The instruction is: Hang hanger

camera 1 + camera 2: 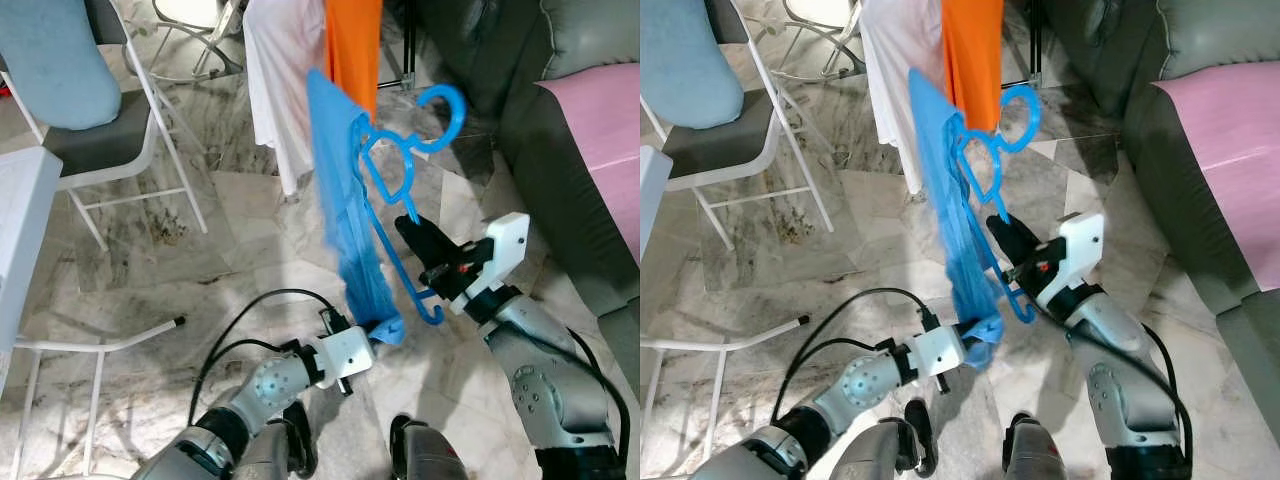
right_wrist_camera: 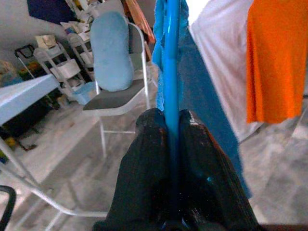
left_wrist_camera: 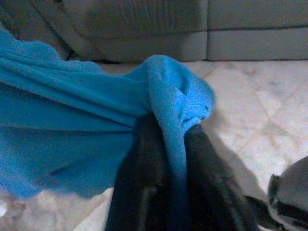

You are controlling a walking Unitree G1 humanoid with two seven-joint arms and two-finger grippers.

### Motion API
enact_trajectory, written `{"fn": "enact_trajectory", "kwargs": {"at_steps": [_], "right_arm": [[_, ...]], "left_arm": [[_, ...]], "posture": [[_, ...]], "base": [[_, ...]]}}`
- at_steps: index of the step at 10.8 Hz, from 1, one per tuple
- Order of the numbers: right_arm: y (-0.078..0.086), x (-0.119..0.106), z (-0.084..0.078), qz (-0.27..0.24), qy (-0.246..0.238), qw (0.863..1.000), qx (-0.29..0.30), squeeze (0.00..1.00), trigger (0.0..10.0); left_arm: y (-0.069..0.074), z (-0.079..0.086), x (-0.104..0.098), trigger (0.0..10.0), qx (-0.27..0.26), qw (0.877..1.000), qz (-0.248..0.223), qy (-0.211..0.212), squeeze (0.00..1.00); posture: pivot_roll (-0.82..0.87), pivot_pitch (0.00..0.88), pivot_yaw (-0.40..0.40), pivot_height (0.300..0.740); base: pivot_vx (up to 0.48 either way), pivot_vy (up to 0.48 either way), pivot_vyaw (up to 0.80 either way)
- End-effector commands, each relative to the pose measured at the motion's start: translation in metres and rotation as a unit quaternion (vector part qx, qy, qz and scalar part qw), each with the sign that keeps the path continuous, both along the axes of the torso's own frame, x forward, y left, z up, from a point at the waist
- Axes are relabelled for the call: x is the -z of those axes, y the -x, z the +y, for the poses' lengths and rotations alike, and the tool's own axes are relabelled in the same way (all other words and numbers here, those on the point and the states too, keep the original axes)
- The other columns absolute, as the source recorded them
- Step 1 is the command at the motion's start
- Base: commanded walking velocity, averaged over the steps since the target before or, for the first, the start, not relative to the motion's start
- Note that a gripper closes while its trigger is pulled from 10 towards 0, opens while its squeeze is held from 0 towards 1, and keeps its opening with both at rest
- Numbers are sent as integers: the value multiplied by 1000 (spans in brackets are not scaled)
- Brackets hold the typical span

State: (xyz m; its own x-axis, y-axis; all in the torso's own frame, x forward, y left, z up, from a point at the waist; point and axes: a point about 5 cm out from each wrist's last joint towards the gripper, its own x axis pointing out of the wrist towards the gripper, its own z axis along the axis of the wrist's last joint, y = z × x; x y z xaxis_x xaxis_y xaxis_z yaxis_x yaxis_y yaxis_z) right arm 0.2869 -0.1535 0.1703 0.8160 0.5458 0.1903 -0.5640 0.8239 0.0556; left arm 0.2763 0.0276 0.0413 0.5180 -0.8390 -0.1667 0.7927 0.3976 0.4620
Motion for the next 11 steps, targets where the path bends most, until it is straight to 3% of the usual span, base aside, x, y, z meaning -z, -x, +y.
{"fn": "enact_trajectory", "kwargs": {"at_steps": [1,3,4,5,7,8,10,11], "right_arm": [[5,-9,4,-39,4,999,-9,0,10000],[3,-8,1,-40,-7,999,14,0,10000],[3,-8,1,-45,-5,999,22,0,10000],[2,-6,3,-49,10,998,31,0,10000],[2,-5,4,-55,10,998,36,0,10000],[2,3,-3,-59,52,997,28,0,10000],[8,12,-16,-50,105,993,4,0,10000],[21,23,-30,-28,139,989,-31,0,10000]], "left_arm": [[9,5,15,10000,-5,999,49,-8,1000],[8,7,18,10000,-34,996,82,18,1000],[8,8,18,10000,-46,995,87,32,1000],[2,15,12,10000,-81,990,85,75,1000],[-2,18,8,10000,-98,987,84,95,1000],[-18,36,-8,10000,-137,984,36,111,1000],[-35,62,-23,10000,-163,982,-6,100,1000],[-54,80,-50,10000,-170,980,-62,89,1000]], "posture": [[-177,266,122,740],[-186,264,123,740],[-186,265,120,740],[-186,268,120,740],[-181,268,118,740],[-170,255,111,740],[-168,246,100,740],[-163,247,94,740]], "base": [[0,0,0],[0,0,0],[0,0,0],[0,0,0],[0,0,0],[0,0,0],[0,0,0],[0,0,0]]}}
